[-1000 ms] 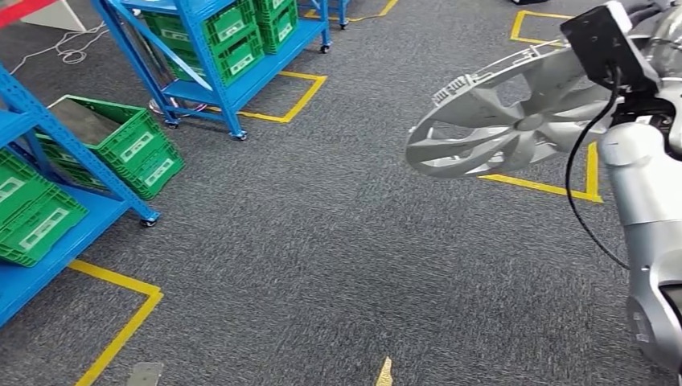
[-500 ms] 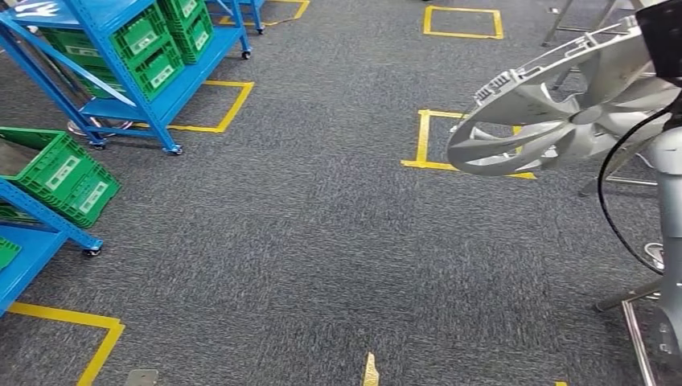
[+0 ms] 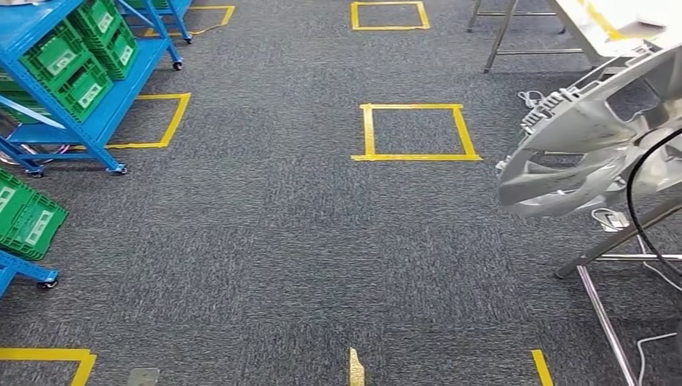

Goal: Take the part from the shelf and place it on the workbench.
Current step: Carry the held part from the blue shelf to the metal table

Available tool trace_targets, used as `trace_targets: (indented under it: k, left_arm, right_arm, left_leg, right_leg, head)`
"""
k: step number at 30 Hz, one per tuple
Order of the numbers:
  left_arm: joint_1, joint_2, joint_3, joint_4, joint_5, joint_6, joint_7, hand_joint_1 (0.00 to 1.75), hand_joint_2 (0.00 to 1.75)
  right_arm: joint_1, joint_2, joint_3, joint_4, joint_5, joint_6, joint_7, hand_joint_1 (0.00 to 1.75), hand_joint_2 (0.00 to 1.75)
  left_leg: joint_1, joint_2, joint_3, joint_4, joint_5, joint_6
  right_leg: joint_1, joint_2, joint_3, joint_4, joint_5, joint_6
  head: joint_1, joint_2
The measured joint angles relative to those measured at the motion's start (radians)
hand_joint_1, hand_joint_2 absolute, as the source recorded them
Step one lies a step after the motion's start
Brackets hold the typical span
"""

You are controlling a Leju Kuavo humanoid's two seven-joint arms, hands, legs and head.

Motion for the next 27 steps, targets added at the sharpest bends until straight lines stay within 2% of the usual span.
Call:
trace_targets:
  k: [2,3,4,5,6,7,8,9,10,11,12,13,14,15,16,18,19,20,21,22,24,25,26,27]
  left_arm:
    - [0.001,-0.001,0.001,0.000,0.000,0.000,0.000,0.00,1.75]
    - [0.002,-0.001,0.002,0.000,0.000,0.000,0.000,0.00,1.75]
    - [0.004,-0.002,0.003,0.000,0.000,0.000,0.000,0.00,1.75]
    - [0.005,-0.003,0.003,0.000,0.000,0.000,0.000,0.00,1.75]
    - [0.005,-0.003,0.004,0.000,0.000,0.000,0.000,0.00,1.75]
    - [0.006,-0.003,0.005,0.000,0.000,0.000,0.000,0.00,1.75]
    - [0.006,-0.002,0.006,0.000,0.000,0.001,0.000,0.00,1.75]
    - [0.006,-0.001,0.007,0.000,0.000,0.001,0.000,0.00,1.75]
    - [0.006,0.000,0.007,0.000,-0.001,0.001,0.000,0.00,1.75]
    - [0.006,0.001,0.008,0.000,-0.001,0.001,0.000,0.00,1.75]
    - [0.005,0.002,0.008,0.000,-0.001,0.002,0.000,0.00,1.75]
    - [0.004,0.002,0.008,0.000,-0.001,0.002,0.000,0.00,1.75]
    - [0.002,0.001,0.008,0.000,-0.001,0.002,0.000,0.00,1.75]
    - [0.001,0.001,0.008,0.000,-0.002,0.002,0.000,0.00,1.75]
    - [0.001,0.000,0.008,0.000,-0.002,0.002,0.000,0.00,1.75]
    - [0.002,0.000,0.008,0.000,-0.004,0.002,0.000,0.00,1.75]
    - [0.002,0.000,0.008,0.000,-0.004,0.002,0.000,0.00,1.75]
    - [0.003,-0.001,0.008,0.000,-0.006,0.001,0.000,0.00,1.75]
    - [0.003,-0.001,0.008,0.000,-0.006,0.001,0.000,0.00,1.75]
    - [0.003,-0.002,0.008,0.000,-0.007,0.000,0.000,0.00,1.75]
    - [0.002,-0.002,0.008,0.000,-0.008,0.000,0.000,0.00,1.75]
    - [0.001,-0.001,0.008,0.000,-0.009,0.000,0.000,0.00,1.75]
    - [0.001,0.000,0.008,0.000,-0.009,0.000,0.000,0.00,1.75]
    - [0.001,0.001,0.008,0.000,-0.010,0.000,0.000,0.00,1.75]
  right_arm:
    - [0.002,-0.004,-0.003,-0.013,-0.001,0.000,-0.001,1.75,1.75]
    - [0.005,-0.004,-0.004,-0.017,-0.001,0.000,-0.001,1.75,1.75]
    - [0.008,-0.004,-0.004,-0.020,-0.002,0.000,-0.002,1.75,1.75]
    - [0.012,-0.004,-0.004,-0.022,-0.002,0.000,-0.002,1.75,1.75]
    - [0.016,-0.005,-0.004,-0.025,-0.003,0.000,-0.002,1.75,1.75]
    - [0.019,-0.005,-0.006,-0.027,-0.005,0.000,-0.002,1.75,1.75]
    - [0.021,-0.006,-0.008,-0.029,-0.006,0.000,-0.002,1.75,1.75]
    - [0.023,-0.007,-0.011,-0.030,-0.008,0.000,-0.001,1.75,1.75]
    - [0.023,-0.007,-0.013,-0.031,-0.009,0.000,-0.001,1.75,1.75]
    - [0.025,-0.009,-0.015,-0.031,-0.009,0.000,-0.001,1.75,1.75]
    - [0.028,-0.011,-0.017,-0.032,-0.009,0.000,0.000,1.75,1.75]
    - [0.031,-0.015,-0.019,-0.032,-0.009,0.000,0.000,1.75,1.75]
    - [0.034,-0.020,-0.022,-0.033,-0.010,0.000,0.000,1.75,1.75]
    - [0.036,-0.026,-0.025,-0.033,-0.010,0.000,0.000,1.75,1.75]
    - [0.036,-0.030,-0.028,-0.033,-0.010,0.000,0.000,1.75,1.75]
    - [0.036,-0.036,-0.033,-0.033,-0.012,0.001,0.000,1.75,1.75]
    - [0.038,-0.037,-0.034,-0.032,-0.013,0.002,0.000,1.75,1.75]
    - [0.042,-0.039,-0.035,-0.030,-0.014,0.003,0.001,1.75,1.75]
    - [0.045,-0.041,-0.036,-0.028,-0.015,0.004,0.001,1.75,1.75]
    - [0.047,-0.044,-0.037,-0.026,-0.016,0.005,0.001,1.75,1.75]
    - [0.049,-0.051,-0.042,-0.022,-0.018,0.005,0.002,1.75,1.75]
    - [0.050,-0.055,-0.045,-0.021,-0.019,0.006,0.001,1.75,1.75]
    - [0.052,-0.059,-0.048,-0.019,-0.020,0.006,0.001,1.75,1.75]
    - [0.054,-0.063,-0.051,-0.017,-0.021,0.007,0.002,1.75,1.75]
  left_leg:
    - [0.004,-0.051,-0.037,0.090,-0.053,-0.005]
    - [0.004,-0.067,-0.069,0.161,-0.086,-0.004]
    - [0.004,-0.074,-0.101,0.227,-0.110,-0.003]
    - [0.003,-0.076,-0.124,0.271,-0.119,0.001]
    - [0.001,-0.079,-0.131,0.278,-0.107,0.006]
    - [-0.002,-0.084,-0.120,0.245,-0.076,0.013]
    - [-0.005,-0.097,-0.095,0.182,-0.033,0.021]
    - [-0.007,-0.123,-0.066,0.114,0.005,0.031]
    - [-0.008,-0.146,-0.042,0.055,0.030,0.038]
    - [-0.010,-0.162,-0.026,0.016,0.040,0.042]
    - [-0.010,-0.168,-0.019,-0.001,0.038,0.044]
    - [-0.011,-0.158,-0.015,-0.011,0.035,0.044]
    - [-0.010,-0.145,-0.011,-0.019,0.036,0.043]
    - [-0.009,-0.134,-0.007,-0.027,0.039,0.045]
    - [-0.008,-0.121,-0.003,-0.035,0.043,0.046]
    - [-0.007,-0.095,0.000,-0.042,0.045,0.049]
    - [-0.008,-0.082,0.000,-0.041,0.044,0.049]
    - [-0.007,-0.068,0.000,-0.041,0.043,0.048]
    - [-0.007,-0.053,0.000,-0.041,0.041,0.047]
    - [-0.006,-0.040,0.000,-0.040,0.038,0.044]
    - [-0.005,-0.017,0.002,-0.034,0.030,0.033]
    - [-0.006,-0.007,0.002,-0.029,0.025,0.027]
    - [-0.008,0.001,0.003,-0.024,0.021,0.021]
    - [-0.010,0.009,0.005,-0.022,0.018,0.016]
  right_leg:
    - [-0.002,0.018,0.003,-0.001,0.001,-0.010]
    - [-0.001,0.028,0.003,-0.001,0.001,-0.013]
    - [0.002,0.041,0.003,-0.001,0.001,-0.015]
    - [0.005,0.054,0.004,-0.001,0.001,-0.016]
    - [0.007,0.069,0.004,-0.001,0.001,-0.017]
    - [0.009,0.083,0.006,-0.001,0.001,-0.017]
    - [0.009,0.097,0.008,-0.001,0.001,-0.017]
    - [0.009,0.110,0.009,0.000,0.001,-0.017]
    - [0.009,0.122,0.008,0.000,0.001,-0.015]
    - [0.007,0.134,0.004,0.001,0.003,-0.012]
    - [0.004,0.145,-0.001,0.001,0.005,-0.007]
    - [0.001,0.157,-0.005,0.000,0.007,-0.001]
    - [-0.001,0.158,-0.012,0.001,0.008,0.003]
    - [0.000,0.141,-0.019,0.009,0.001,0.007]
    - [0.001,0.113,-0.035,0.035,-0.015,0.011]
    - [0.001,0.050,-0.088,0.142,-0.071,0.020]
    - [-0.002,0.035,-0.120,0.206,-0.098,0.026]
    - [-0.006,0.029,-0.143,0.251,-0.110,0.032]
    - [-0.010,0.025,-0.150,0.263,-0.104,0.037]
    - [-0.014,0.019,-0.136,0.235,-0.081,0.043]
    - [-0.017,-0.017,-0.065,0.104,-0.023,0.053]
    - [-0.016,-0.032,-0.033,0.048,-0.006,0.051]
    - [-0.013,-0.042,-0.013,0.014,0.000,0.046]
    - [-0.009,-0.041,-0.007,0.005,-0.003,0.037]
  head:
    - [-0.001,0.000]
    - [-0.001,0.000]
    - [-0.001,0.000]
    - [-0.001,0.000]
    - [-0.001,0.000]
    - [-0.001,0.000]
    - [-0.001,0.000]
    - [0.000,0.000]
    - [0.000,0.000]
    - [-0.001,0.000]
    - [-0.002,0.000]
    - [-0.003,0.000]
    - [-0.004,0.000]
    - [-0.003,0.000]
    - [0.000,0.000]
    - [0.003,0.000]
    - [0.004,0.000]
    - [0.004,0.000]
    - [0.004,0.000]
    - [0.005,0.000]
    - [0.005,0.000]
    - [0.004,0.000]
    - [0.004,0.000]
    - [0.003,0.000]
